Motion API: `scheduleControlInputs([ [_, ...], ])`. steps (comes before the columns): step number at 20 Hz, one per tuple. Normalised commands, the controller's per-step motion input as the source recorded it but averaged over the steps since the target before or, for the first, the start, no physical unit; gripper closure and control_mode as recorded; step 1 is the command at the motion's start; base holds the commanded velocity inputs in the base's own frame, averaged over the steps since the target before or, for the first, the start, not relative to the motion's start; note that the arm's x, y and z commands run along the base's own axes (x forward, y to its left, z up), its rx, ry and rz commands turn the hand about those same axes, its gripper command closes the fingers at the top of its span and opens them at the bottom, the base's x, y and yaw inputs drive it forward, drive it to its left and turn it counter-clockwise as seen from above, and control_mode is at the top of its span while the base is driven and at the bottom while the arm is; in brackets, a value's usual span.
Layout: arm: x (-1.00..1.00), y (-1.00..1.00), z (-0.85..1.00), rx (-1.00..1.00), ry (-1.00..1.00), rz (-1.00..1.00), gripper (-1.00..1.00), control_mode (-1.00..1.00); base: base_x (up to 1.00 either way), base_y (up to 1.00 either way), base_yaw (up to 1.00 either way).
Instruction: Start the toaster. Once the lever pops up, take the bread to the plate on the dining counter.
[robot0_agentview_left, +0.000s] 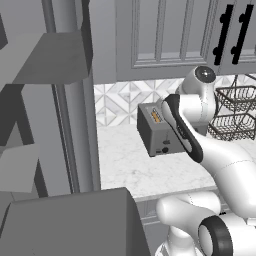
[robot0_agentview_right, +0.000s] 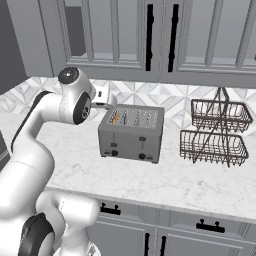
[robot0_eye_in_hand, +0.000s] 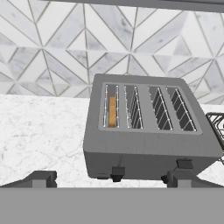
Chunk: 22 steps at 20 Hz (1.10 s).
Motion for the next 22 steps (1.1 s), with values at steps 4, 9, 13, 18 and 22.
scheduleControlInputs([
  [4, 0.00, 0.00, 0.00, 0.00, 0.00, 0.00, -1.00, -1.00, 0.00, 0.00, 0.00],
  [9, 0.00, 0.00, 0.00, 0.00, 0.00, 0.00, -1.00, -1.00, 0.00, 0.00, 0.00],
  [13, 0.00, 0.00, 0.00, 0.00, 0.00, 0.00, -1.00, -1.00, 0.00, 0.00, 0.00],
  [18, 0.00, 0.00, 0.00, 0.00, 0.00, 0.00, -1.00, -1.00, 0.00, 0.00, 0.00],
  [22, 0.00, 0.00, 0.00, 0.00, 0.00, 0.00, -1.00, -1.00, 0.00, 0.00, 0.00],
])
